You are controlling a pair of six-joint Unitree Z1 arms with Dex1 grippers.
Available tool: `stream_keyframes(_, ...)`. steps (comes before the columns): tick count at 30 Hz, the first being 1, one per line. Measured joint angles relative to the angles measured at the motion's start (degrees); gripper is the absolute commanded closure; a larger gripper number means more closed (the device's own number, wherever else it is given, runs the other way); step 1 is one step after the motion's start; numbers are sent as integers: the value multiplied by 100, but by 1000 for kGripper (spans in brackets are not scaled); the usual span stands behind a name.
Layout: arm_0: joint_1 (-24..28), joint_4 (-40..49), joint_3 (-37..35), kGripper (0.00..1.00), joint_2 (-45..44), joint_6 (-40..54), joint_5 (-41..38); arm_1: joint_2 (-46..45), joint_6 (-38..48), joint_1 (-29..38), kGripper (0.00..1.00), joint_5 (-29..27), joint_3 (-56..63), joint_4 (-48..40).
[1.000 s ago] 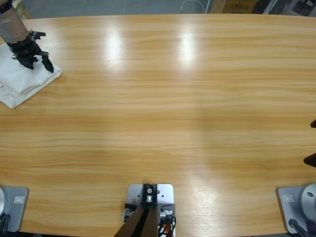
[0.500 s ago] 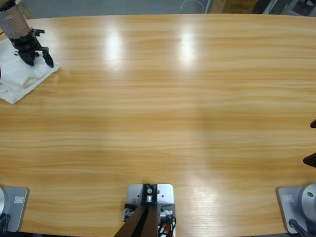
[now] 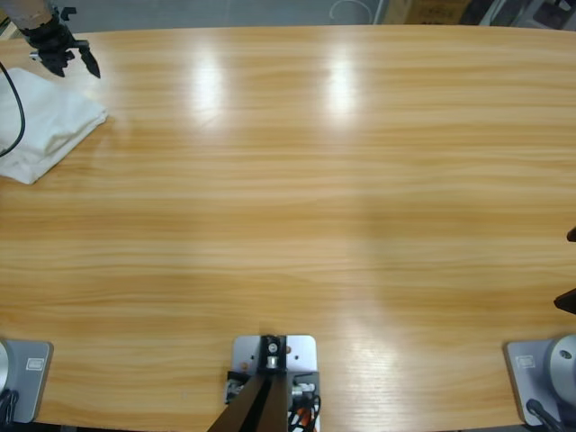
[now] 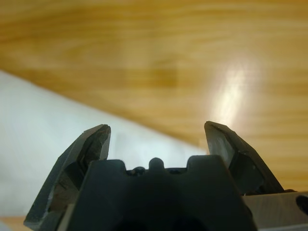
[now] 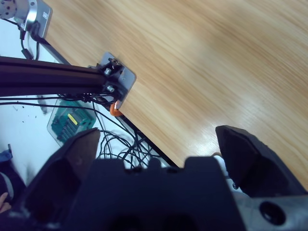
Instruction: Fold clothes
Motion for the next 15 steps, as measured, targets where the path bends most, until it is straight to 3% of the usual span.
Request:
stream_keyframes(3, 90, 222, 199, 235, -33, 2, -107, 35, 0, 0, 18, 0, 0, -1)
stream_keyframes(5, 137, 151, 701, 236, -199, 9, -138, 56, 0, 0, 18, 0, 0, -7)
stream_keyframes(15, 153, -1510, 3974, 234, -2226, 174, -187, 70, 0, -2, 18, 23, 19, -99)
